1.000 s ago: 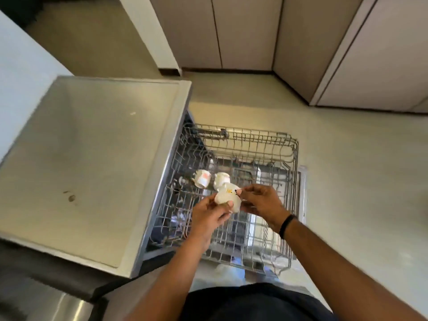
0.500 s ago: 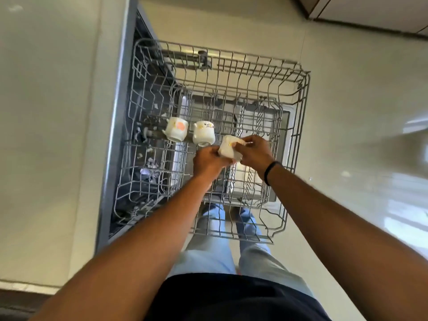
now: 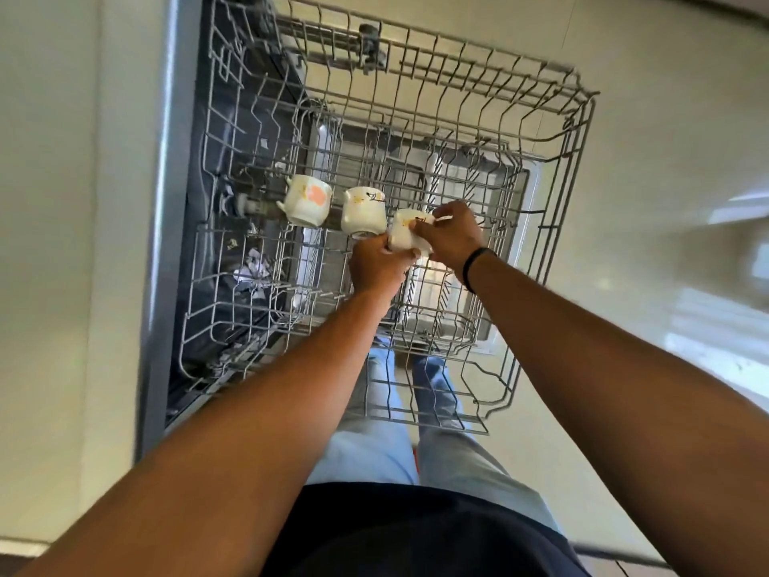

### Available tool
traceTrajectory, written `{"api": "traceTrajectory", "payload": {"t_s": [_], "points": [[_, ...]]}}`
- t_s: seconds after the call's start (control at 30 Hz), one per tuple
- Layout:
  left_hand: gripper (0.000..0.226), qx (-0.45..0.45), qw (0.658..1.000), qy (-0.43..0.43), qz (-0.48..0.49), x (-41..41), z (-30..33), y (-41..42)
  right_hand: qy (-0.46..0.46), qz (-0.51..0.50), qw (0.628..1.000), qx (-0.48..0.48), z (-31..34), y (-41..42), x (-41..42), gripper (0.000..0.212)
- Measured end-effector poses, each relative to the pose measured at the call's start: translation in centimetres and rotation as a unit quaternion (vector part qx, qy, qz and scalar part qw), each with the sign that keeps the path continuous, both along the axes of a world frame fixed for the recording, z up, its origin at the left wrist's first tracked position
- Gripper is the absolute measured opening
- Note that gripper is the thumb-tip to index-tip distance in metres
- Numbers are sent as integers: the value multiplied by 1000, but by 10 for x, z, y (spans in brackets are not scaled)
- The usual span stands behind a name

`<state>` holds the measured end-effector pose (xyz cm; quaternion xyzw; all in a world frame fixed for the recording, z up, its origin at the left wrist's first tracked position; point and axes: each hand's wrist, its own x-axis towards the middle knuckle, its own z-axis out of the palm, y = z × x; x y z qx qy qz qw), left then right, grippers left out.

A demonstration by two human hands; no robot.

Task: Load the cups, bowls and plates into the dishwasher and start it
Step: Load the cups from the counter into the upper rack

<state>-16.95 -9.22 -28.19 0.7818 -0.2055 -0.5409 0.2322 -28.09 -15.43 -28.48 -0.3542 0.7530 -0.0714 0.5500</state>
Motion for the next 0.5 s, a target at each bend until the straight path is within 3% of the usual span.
{"api": "traceTrajectory", "payload": {"t_s": [0.23,0.5], "points": [[12,-1,1000,-27,1,-1,-7,-1,26,16,1000,-5,-6,-6,0,48],[30,12,996,-82,14,-2,-8,-3,49,61,997,-12,-9,-2,-1,45]]}}
